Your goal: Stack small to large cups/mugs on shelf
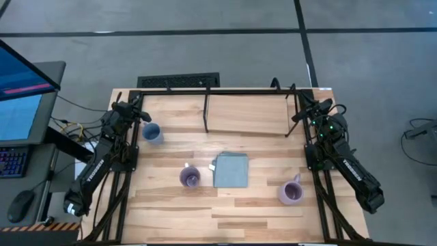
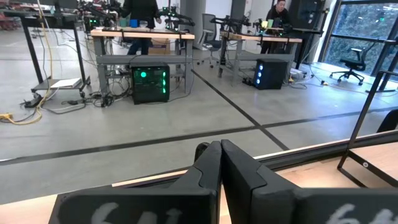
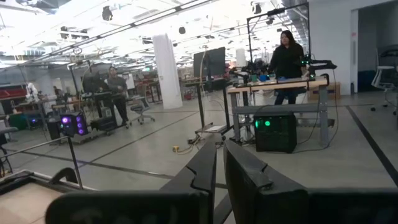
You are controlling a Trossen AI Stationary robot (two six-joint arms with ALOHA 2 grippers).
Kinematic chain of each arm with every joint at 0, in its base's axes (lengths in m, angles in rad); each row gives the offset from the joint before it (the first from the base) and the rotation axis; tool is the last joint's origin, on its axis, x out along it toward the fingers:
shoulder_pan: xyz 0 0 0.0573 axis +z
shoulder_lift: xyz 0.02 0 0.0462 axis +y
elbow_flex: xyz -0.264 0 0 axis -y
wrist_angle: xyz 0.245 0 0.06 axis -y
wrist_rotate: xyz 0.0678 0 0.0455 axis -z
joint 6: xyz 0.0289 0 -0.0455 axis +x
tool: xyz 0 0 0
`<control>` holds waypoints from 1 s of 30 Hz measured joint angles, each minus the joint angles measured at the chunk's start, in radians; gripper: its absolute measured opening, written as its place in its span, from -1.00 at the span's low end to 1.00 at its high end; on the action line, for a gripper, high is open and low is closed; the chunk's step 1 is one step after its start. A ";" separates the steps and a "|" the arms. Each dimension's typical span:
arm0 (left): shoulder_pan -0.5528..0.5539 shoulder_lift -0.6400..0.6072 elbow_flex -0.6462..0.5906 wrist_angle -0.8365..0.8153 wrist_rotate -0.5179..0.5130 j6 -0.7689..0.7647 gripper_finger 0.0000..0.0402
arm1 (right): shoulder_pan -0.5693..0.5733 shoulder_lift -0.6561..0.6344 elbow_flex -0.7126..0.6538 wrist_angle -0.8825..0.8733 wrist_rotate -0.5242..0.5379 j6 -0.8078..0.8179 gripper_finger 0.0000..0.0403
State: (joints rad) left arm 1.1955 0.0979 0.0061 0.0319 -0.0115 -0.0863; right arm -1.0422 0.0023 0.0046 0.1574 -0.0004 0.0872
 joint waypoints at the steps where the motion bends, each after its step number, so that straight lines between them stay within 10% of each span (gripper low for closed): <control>1: 0.000 0.000 0.000 0.000 0.000 0.000 -1.00 | 0.000 0.000 0.000 0.000 0.000 0.000 -0.72; 30: 0.000 0.000 0.000 0.000 0.000 0.019 -1.00 | 0.000 0.000 0.000 0.000 0.000 0.000 -0.72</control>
State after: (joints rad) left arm 1.1955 0.0978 0.0063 0.0321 -0.0116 -0.0673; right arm -1.0423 0.0023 0.0045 0.1576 -0.0003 0.0874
